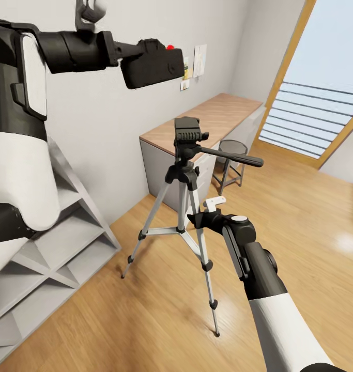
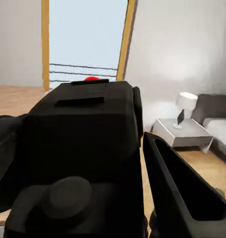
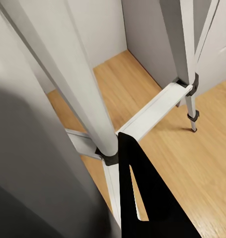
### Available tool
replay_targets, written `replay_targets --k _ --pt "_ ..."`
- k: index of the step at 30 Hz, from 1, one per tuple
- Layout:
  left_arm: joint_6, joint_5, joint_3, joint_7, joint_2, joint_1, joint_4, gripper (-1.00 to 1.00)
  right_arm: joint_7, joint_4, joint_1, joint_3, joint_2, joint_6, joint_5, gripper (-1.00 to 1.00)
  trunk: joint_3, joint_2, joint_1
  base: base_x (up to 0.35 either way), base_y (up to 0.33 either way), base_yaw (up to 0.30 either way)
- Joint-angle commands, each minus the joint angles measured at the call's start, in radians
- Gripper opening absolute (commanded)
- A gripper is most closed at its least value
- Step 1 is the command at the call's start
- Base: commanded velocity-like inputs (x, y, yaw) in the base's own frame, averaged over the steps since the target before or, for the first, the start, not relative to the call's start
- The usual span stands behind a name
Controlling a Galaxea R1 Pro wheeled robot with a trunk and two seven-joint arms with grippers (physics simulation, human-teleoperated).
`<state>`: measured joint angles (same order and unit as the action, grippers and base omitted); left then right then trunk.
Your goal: Attach the digital camera to the camera tripod in the bedroom.
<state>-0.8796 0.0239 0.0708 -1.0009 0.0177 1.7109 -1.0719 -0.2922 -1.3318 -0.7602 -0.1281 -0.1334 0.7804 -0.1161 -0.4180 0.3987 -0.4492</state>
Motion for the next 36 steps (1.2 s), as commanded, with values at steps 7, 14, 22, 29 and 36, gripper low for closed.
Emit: replay_targets --k 7,14,22,29,36 --pt "0.439 0.02 -0.002 -0.44 0.005 0.001 0.194 -1.0 -0.007 0.05 -0.001 0.002 0.001 -0.003 -0.065 -1.0 -0.002 0.001 -0.001 0.0 0.0 0.0" --pt "0.542 0.011 -0.002 -0.499 0.001 0.001 0.296 -1.0 -0.007 0.05 -0.001 0.002 0.001 -0.003 -0.065 -1.0 -0.002 0.001 -0.001 0.0 0.0 0.0" --pt "0.557 0.011 -0.002 -0.505 -0.003 0.001 0.314 -1.0 -0.007 0.05 -0.001 0.002 0.002 -0.003 -0.065 -1.0 -0.002 0.001 -0.001 0.0 0.0 0.0" --pt "0.552 0.018 -0.002 -0.494 -0.005 0.001 0.307 -1.0 -0.006 0.05 -0.001 0.002 0.002 -0.003 -0.065 -1.0 -0.002 0.001 -0.001 0.0 0.0 0.0" --pt "0.545 0.023 -0.002 -0.47 -0.052 0.001 0.31 -1.0 -0.005 0.051 -0.001 0.002 0.001 -0.003 -0.065 -1.0 -0.002 0.001 -0.001 0.0 0.0 0.0"
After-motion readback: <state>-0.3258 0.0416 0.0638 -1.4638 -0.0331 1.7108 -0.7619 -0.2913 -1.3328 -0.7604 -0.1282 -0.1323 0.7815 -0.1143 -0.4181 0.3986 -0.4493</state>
